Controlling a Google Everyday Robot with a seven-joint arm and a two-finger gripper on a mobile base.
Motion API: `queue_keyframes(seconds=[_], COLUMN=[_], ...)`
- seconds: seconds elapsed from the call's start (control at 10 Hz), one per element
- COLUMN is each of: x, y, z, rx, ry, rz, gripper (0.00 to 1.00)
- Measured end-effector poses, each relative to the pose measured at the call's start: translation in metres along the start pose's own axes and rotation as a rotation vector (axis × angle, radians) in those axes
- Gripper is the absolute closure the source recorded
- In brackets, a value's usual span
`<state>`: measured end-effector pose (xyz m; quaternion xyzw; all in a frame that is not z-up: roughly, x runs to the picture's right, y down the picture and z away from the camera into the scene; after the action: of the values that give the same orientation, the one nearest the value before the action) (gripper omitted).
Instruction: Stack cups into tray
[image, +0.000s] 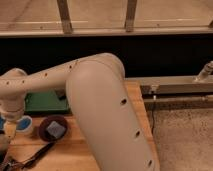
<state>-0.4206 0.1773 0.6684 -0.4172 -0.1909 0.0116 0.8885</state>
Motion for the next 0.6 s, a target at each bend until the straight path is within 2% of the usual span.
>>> queue_keyframes(seconds=[0.3, 0.6], x=[0.015, 0.02], y=[-0.001, -0.009], z=[0.037, 0.05], rx=[-0.065, -0.088], ry=[-0.03, -0.042], rz=[0.029, 0.05], gripper=[0.35, 0.35])
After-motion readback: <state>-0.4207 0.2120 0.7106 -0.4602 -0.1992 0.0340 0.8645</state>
